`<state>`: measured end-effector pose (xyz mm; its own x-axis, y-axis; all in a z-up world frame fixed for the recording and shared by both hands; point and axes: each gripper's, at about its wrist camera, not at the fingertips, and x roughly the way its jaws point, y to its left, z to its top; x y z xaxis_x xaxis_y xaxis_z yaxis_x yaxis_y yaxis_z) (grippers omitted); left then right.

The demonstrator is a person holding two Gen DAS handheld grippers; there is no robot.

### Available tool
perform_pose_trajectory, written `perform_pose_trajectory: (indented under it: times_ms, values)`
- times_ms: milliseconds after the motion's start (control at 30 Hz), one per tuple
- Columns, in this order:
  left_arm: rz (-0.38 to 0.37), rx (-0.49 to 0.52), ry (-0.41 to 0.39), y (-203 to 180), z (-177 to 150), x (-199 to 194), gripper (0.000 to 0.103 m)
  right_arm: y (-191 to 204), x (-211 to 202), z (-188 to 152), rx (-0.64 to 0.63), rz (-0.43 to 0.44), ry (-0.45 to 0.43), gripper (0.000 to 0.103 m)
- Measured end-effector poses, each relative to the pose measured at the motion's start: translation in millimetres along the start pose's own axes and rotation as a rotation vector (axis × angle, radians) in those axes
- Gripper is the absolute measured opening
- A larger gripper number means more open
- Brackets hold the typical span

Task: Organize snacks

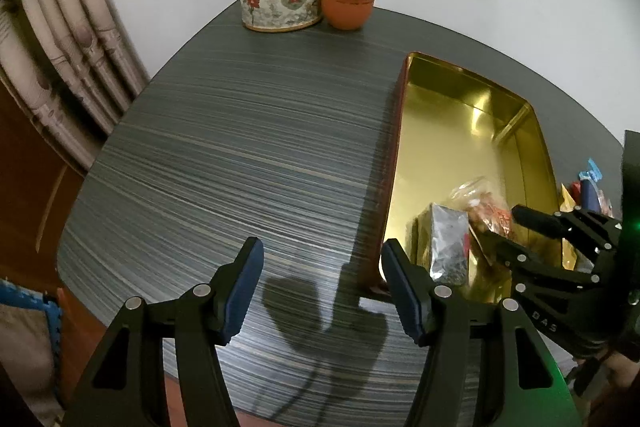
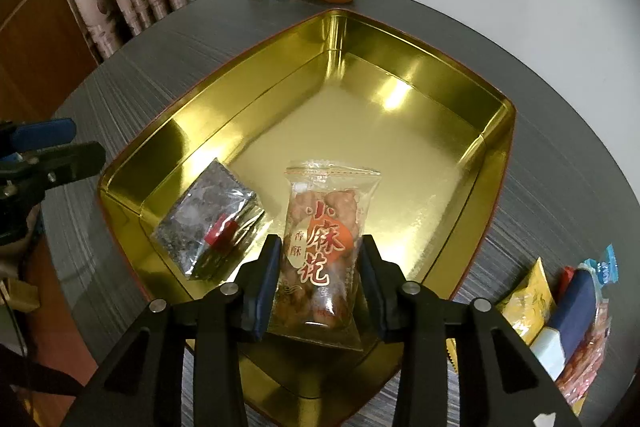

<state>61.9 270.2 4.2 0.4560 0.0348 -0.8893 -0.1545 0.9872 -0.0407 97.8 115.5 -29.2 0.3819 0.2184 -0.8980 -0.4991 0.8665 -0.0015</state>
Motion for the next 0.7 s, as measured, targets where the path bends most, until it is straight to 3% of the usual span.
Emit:
perform_pose_trajectory:
  times_ms: [333, 533, 700]
  values:
    - [0.007, 0.002, 0.004, -1.0, -1.0, 0.7, 0.062, -18.7, -49.5, -11.3, 0.066, 0.013, -0.08, 0.057]
    - [0.008, 0.003, 0.004, -1.5, -0.9, 0.9, 0.063, -75.4, -85.4, -52.7, 0.18, -0.087, -0.055, 0.057]
    - [0.01, 0.007, 0.005, -2.2, -1.3, 0.9, 0.063, -141.2, -105.4, -104.7, 0.394, -0.188, 0.017, 0.057]
